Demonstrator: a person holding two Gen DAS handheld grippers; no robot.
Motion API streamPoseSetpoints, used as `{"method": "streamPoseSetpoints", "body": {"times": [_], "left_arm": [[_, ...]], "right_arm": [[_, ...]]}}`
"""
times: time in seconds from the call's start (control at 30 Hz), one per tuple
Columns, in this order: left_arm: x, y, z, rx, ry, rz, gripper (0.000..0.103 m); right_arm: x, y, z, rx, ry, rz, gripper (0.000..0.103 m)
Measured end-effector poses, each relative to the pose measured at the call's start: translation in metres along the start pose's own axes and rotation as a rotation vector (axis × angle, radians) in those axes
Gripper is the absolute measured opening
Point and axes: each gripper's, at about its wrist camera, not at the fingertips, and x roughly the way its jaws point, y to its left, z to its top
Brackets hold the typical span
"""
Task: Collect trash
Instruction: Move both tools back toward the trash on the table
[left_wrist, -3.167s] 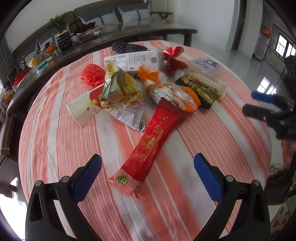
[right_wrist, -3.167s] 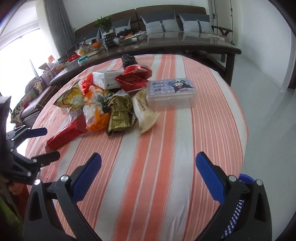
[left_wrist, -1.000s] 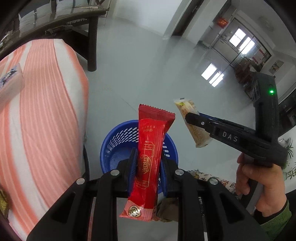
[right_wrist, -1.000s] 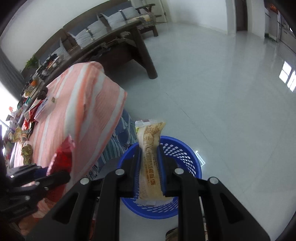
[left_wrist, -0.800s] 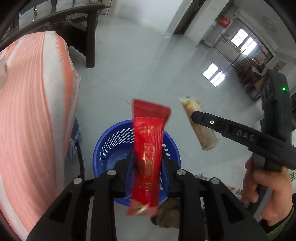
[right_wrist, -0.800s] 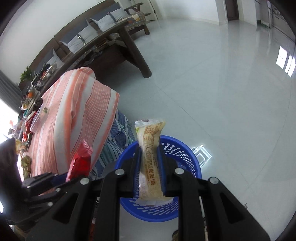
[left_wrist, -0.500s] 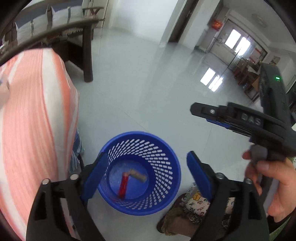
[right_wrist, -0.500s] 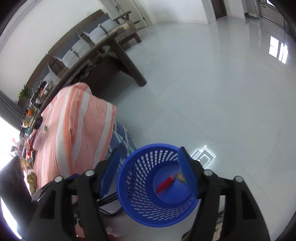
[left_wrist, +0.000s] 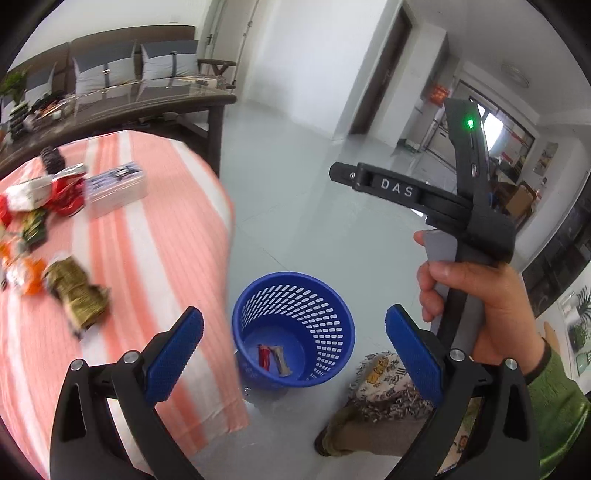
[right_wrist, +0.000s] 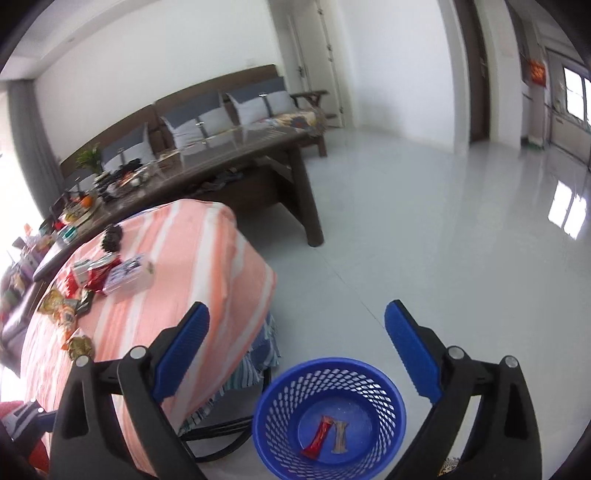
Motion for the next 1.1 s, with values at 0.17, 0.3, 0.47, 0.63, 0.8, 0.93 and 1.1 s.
{"method": "streamPoseSetpoints", "body": {"times": [0.17,0.3,0.47,0.63,0.8,0.93,1.1], "left_arm": [[-0.049,0.038,-0.016,-0.029,-0.046,0.057,0.098],[-0.076,0.076,-0.029,-0.081,-0.078,0.145,0.098],[-0.096,0.135,-0.045,-0.145,-0.078,0.315,0.098],[-0.116,0.191,-0.053,-0.28,-0.087,0.369,0.098],[-0.102,0.215,-0.039,-0.343,-0.074,0.344,0.098],[-0.079,0.232,-0.01,-0.409,-0.074,0.337,0.098],[-0.047,0.26,0.01,-0.536,-0.038,0.409,0.098]], "right_arm": [[0.005,0.038,-0.006,-0.105,-0.002,0.039,0.094],[0.002,0.066,-0.023,-0.214,0.005,0.072,0.094],[-0.003,0.085,-0.045,-0.254,0.03,0.128,0.094],[-0.013,0.104,-0.06,-0.289,0.029,0.175,0.094],[-0.016,0.125,-0.073,-0.284,0.05,0.247,0.094],[-0.013,0.138,-0.09,-0.289,0.077,0.265,0.094],[-0.016,0.144,-0.104,-0.299,0.077,0.268,0.094]]}}
